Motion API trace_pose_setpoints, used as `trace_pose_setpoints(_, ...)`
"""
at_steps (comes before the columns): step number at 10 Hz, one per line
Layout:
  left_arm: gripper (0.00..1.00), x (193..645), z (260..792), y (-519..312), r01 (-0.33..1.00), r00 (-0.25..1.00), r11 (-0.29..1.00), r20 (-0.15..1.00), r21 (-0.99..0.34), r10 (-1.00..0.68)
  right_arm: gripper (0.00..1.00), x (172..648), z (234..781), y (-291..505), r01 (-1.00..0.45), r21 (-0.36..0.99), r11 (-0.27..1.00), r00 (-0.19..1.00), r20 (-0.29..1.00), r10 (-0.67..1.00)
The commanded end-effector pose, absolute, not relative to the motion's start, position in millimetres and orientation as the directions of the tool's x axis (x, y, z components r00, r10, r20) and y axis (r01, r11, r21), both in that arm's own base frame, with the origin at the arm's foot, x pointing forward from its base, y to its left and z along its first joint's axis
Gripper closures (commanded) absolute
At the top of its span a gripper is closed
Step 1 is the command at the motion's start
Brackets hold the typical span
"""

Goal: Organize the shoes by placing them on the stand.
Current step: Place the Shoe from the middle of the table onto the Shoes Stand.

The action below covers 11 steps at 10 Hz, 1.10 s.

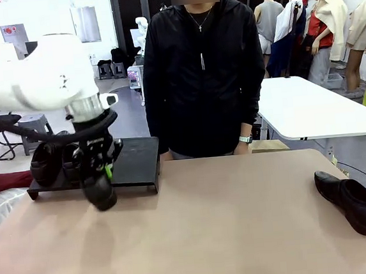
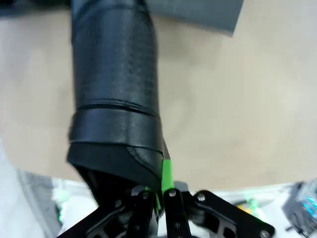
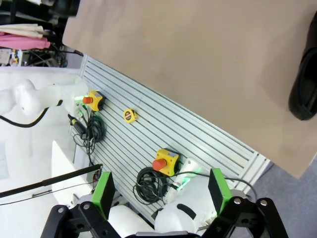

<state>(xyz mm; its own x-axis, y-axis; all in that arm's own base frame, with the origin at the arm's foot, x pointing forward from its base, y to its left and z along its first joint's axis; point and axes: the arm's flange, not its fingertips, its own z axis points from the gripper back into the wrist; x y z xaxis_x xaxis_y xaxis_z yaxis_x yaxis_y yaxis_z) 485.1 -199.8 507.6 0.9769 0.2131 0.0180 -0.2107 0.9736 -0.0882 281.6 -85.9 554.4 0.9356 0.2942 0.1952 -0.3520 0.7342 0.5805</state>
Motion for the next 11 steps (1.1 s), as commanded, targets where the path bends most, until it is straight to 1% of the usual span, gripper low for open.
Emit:
trace_pose_setpoints(1, 1.00, 538, 524, -223, -0.135, 0.990, 0.990, 0.024, -0.041, 0.136, 0.00, 280, 556, -85, -0.355, 0.591, 0.724, 0.934, 0.203, 0.293)
trace_pose_setpoints(2, 1.00, 561, 517, -221, -0.121, 0.992, 0.993, 0.034, -0.014, 0.122, 0.00, 280, 556, -85, -0.355, 0.591, 0.724, 0.934, 0.203, 0.293)
trace_pose_setpoints(3, 1.00, 574, 513, -219, -0.095, 0.988, 0.995, 0.121, 0.032, 0.090, 0.00, 280, 556, -85, -0.355, 0.591, 0.724, 0.934, 0.203, 0.293)
trace_pose_setpoints(4, 1.00, 582, 511, -218, -0.101, 0.975, 0.992, 0.208, 0.073, 0.084, 0.00, 280, 556, -85, -0.355, 0.591, 0.724, 0.934, 0.203, 0.293)
trace_pose_setpoints(5, 1.00, 590, 508, -218, -0.071, 0.965, 0.995, 0.256, 0.072, 0.050, 0.00, 280, 556, -85, -0.355, 0.591, 0.724, 0.934, 0.203, 0.293)
trace_pose_setpoints(7, 1.00, 602, 500, -217, -0.120, 0.937, 0.986, 0.342, 0.112, 0.075, 0.00, 280, 556, -85, -0.355, 0.591, 0.724, 0.934, 0.203, 0.293)
trace_pose_setpoints(8, 1.00, 607, 495, -216, -0.112, 0.920, 0.989, 0.386, 0.096, 0.067, 0.00, 280, 556, -85, -0.355, 0.591, 0.724, 0.934, 0.203, 0.293)
trace_pose_setpoints(9, 1.00, 612, 489, -215, -0.101, 0.904, 0.992, 0.422, 0.071, 0.062, 0.00, 280, 556, -85, -0.355, 0.591, 0.724, 0.934, 0.203, 0.293)
trace_pose_setpoints(11, 1.00, 618, 471, -214, -0.121, 0.901, 0.988, 0.428, 0.094, 0.070, 0.00, 280, 556, -85, -0.355, 0.591, 0.724, 0.934, 0.203, 0.293)
